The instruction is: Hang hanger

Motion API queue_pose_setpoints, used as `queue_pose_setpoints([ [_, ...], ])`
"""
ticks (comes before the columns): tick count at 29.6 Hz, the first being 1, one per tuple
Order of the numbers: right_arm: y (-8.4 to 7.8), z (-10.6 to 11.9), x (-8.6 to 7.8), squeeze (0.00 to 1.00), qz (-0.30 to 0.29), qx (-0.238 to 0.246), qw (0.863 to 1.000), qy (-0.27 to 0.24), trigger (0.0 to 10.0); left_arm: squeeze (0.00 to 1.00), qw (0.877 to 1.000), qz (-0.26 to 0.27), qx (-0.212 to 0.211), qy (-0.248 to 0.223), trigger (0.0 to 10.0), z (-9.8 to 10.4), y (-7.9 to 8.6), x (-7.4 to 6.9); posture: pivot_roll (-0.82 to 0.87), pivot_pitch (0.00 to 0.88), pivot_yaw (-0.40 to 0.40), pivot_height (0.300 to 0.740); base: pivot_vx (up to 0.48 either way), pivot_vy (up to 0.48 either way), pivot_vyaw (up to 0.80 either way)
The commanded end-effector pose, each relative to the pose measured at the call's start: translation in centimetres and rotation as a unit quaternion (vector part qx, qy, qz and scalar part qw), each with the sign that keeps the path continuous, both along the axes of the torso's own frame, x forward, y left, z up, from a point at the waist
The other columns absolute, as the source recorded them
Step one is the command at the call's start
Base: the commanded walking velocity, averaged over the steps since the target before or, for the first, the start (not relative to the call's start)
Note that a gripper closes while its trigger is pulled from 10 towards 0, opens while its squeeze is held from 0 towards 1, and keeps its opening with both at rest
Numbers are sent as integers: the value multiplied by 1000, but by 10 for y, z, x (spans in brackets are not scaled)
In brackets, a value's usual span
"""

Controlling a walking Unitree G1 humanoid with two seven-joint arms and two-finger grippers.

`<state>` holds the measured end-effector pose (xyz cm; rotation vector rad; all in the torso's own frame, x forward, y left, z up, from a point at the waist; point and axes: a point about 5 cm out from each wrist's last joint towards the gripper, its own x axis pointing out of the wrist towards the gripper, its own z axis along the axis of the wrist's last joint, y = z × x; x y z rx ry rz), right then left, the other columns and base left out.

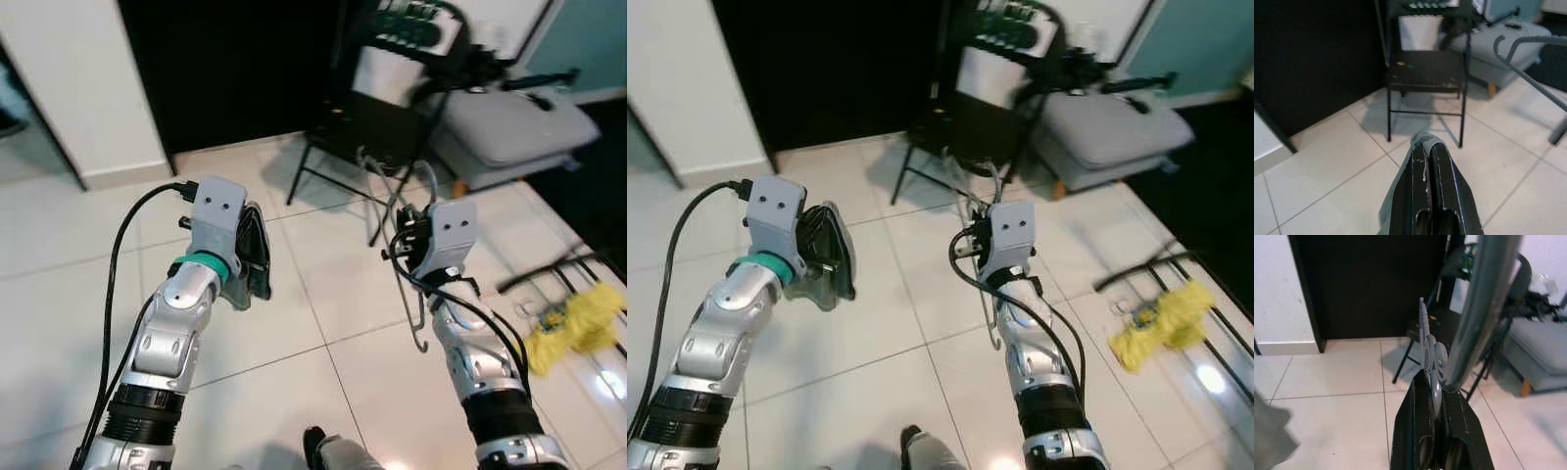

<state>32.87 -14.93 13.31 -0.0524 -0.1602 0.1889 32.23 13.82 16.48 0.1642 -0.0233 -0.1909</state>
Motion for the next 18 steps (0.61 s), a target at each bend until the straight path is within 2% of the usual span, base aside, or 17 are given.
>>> queue_pose_setpoints([
  [1, -2, -3, -3, 0, -4, 0, 1000, 4, 10000, 0, 1000, -7, -3, 9, 10000, -3, -2, -1, -3, 78, 37, 740, 0, 0, -800],
  [18, 1, 2, -2, 0, -1, 2, 1000, -4, 10000, 0, 1000, -10, -4, -4, 10000, 5, -2, 4, -4, 76, 39, 740, 0, 0, -800],
])
